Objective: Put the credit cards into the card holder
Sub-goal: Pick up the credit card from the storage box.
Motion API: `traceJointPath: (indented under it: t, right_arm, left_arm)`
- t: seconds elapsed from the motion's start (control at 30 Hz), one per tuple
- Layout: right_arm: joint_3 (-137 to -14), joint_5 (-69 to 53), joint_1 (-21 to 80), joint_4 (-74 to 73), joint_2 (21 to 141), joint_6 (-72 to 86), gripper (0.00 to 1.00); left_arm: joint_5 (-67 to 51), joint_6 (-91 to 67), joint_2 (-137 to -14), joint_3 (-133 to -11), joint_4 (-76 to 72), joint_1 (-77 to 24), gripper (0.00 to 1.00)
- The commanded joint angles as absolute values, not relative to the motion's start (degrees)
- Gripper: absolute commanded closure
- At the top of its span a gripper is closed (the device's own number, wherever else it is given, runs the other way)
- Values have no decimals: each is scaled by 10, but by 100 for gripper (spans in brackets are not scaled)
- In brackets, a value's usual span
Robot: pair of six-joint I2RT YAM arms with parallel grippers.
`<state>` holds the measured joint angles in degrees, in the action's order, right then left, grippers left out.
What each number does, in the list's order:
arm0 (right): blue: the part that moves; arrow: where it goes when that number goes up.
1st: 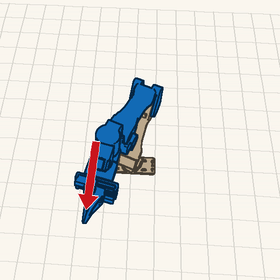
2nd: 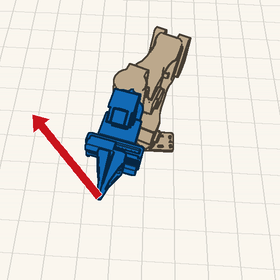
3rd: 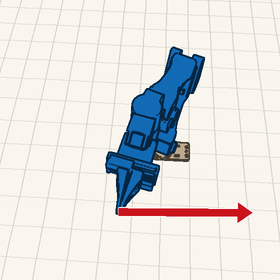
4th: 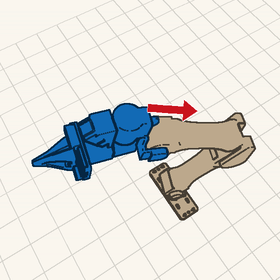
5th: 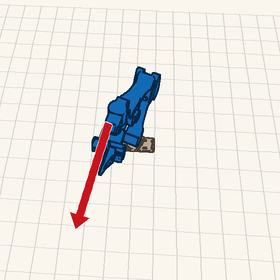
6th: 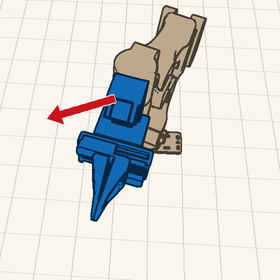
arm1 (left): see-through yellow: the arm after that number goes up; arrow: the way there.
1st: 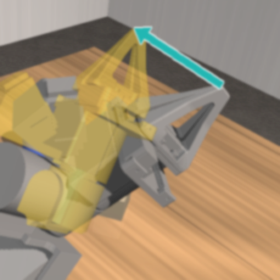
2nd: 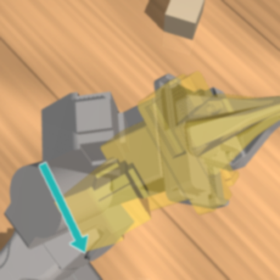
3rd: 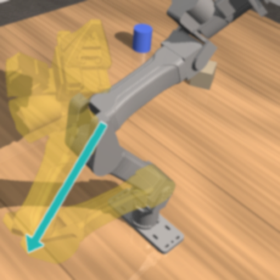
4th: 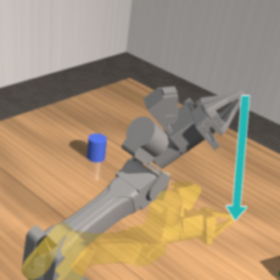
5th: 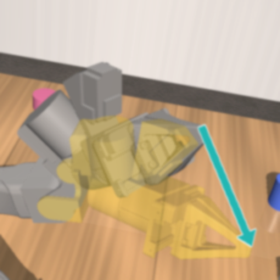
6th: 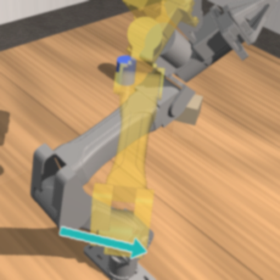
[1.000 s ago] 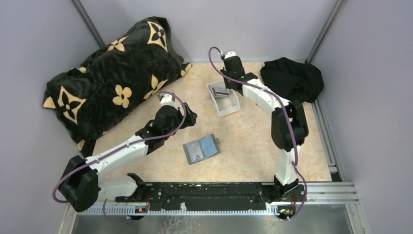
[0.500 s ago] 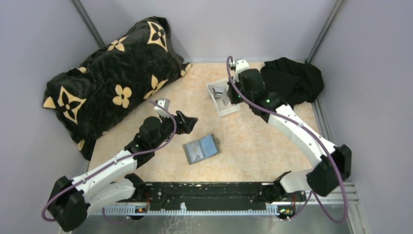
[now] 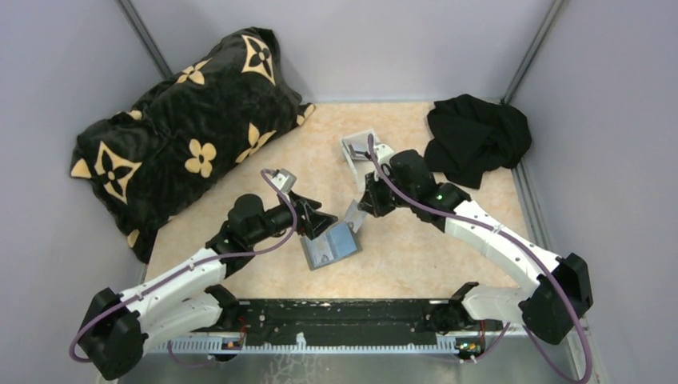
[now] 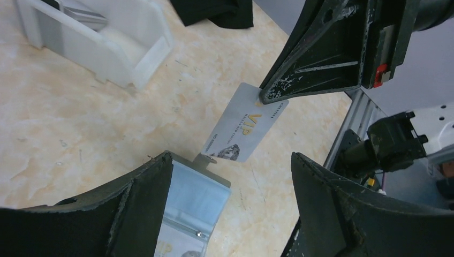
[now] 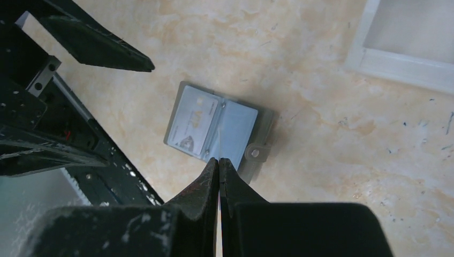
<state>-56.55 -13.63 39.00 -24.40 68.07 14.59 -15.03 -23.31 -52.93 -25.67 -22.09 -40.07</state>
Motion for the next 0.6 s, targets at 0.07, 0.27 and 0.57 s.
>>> traceJointPath:
  t: [0.07, 0.27, 0.57]
  right_arm:
    - [-551, -225, 393, -191, 658, 166, 100]
    - [-543, -285, 393, -176, 669, 176, 100]
    - [-538, -330, 392, -169, 680, 176, 100]
  left_arm:
    - [-229, -206, -554, -268, -231, -398, 13]
    - [-260, -202, -585, -270, -246, -398, 17]
    - [-291, -202, -620, -274, -259, -398, 24]
